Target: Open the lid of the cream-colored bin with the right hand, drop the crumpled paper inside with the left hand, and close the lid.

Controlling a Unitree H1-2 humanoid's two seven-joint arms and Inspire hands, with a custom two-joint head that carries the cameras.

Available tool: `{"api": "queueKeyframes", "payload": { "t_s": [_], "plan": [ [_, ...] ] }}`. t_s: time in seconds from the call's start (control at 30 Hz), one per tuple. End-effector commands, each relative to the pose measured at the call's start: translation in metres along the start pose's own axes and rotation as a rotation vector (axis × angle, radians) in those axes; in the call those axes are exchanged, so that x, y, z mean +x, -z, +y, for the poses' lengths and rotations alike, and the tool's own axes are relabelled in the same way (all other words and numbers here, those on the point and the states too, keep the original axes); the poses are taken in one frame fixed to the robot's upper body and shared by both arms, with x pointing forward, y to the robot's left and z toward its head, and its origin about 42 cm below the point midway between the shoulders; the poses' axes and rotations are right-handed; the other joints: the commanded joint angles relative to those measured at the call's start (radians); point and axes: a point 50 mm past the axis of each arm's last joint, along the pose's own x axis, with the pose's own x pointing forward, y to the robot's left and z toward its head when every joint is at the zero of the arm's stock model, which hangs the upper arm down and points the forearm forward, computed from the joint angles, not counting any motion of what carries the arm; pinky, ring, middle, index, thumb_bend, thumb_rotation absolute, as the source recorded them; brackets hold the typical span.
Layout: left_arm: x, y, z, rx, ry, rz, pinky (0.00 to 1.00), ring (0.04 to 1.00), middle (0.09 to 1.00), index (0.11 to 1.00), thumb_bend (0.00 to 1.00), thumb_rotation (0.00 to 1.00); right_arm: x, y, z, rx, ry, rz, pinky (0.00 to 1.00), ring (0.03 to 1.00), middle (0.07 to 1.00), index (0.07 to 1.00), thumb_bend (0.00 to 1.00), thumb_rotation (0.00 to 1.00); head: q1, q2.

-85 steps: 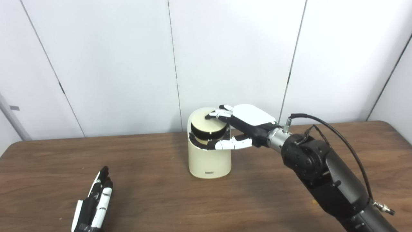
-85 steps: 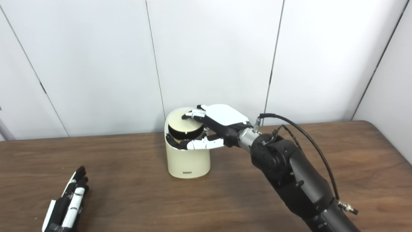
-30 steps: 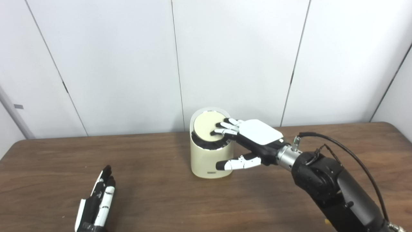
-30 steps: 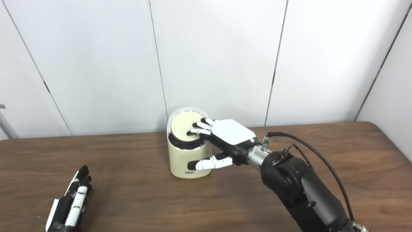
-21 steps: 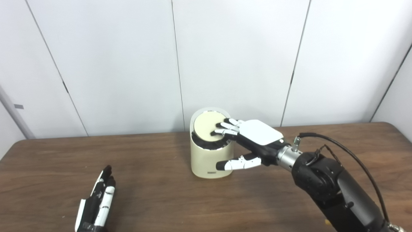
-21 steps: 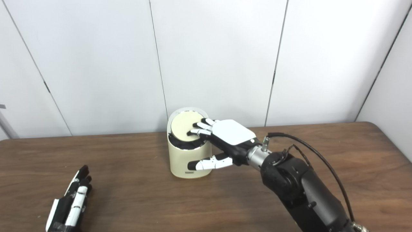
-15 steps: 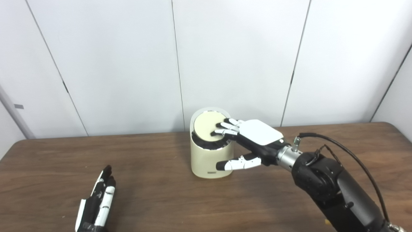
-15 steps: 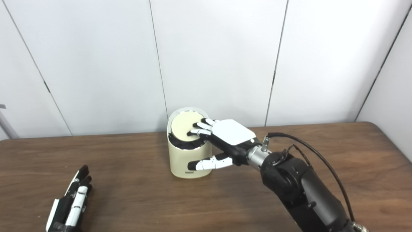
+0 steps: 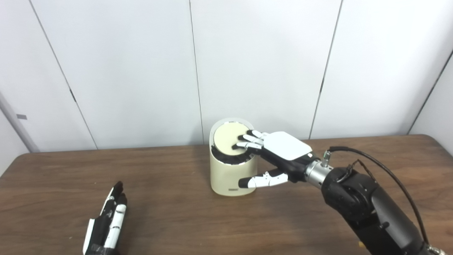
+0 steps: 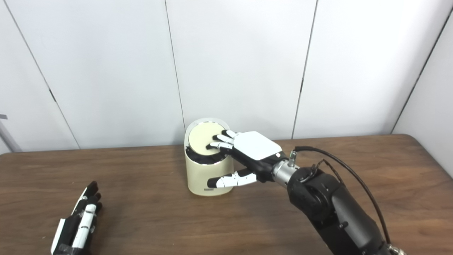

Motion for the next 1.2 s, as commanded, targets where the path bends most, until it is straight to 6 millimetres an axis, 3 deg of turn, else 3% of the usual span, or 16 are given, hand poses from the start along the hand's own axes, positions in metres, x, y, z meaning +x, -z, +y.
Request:
{"api": "queueKeyframes", "payload": {
  "t_s": [0.0,0.37,0.57,0.73,0.93,1.17],
  "plan": [
    [-0.007,0.008,-0.004,-0.015,0.006,0.012,1.00,1.000,0.999,0.977,0.53,0.68,0.002,-0.001,-0.023,-0.019,0.061,-0.011,0.98,1.000,0.963,0.889,0.60,1.00,0.000,0.001],
    [-0.007,0.010,-0.004,-0.020,-0.001,0.023,1.00,0.993,0.990,0.969,0.53,0.67,-0.006,-0.010,-0.053,0.005,0.145,-0.006,0.98,1.000,0.969,0.896,0.60,1.00,-0.002,-0.001],
    [-0.007,0.010,-0.004,-0.020,0.002,0.022,1.00,0.994,0.995,0.973,0.51,0.67,-0.015,-0.008,-0.060,0.008,0.173,0.012,0.96,1.000,0.962,0.890,0.59,1.00,-0.003,0.000],
    [-0.007,0.010,-0.003,-0.011,0.002,0.022,1.00,0.994,0.993,0.974,0.50,0.68,-0.026,-0.001,-0.058,0.058,0.178,0.048,0.98,1.000,0.963,0.900,0.58,1.00,-0.007,0.002],
    [-0.008,0.009,-0.001,-0.011,0.007,0.022,1.00,0.997,0.996,0.980,0.50,0.68,-0.042,0.011,-0.048,0.129,0.188,0.097,0.92,1.000,0.973,0.906,0.60,1.00,-0.012,0.008],
    [-0.008,0.008,0.001,-0.003,0.003,0.023,1.00,0.993,0.991,0.974,0.51,0.68,-0.058,0.023,-0.032,0.208,0.220,0.154,0.85,0.995,0.967,0.898,0.52,1.00,-0.013,0.016]
  ]
}}
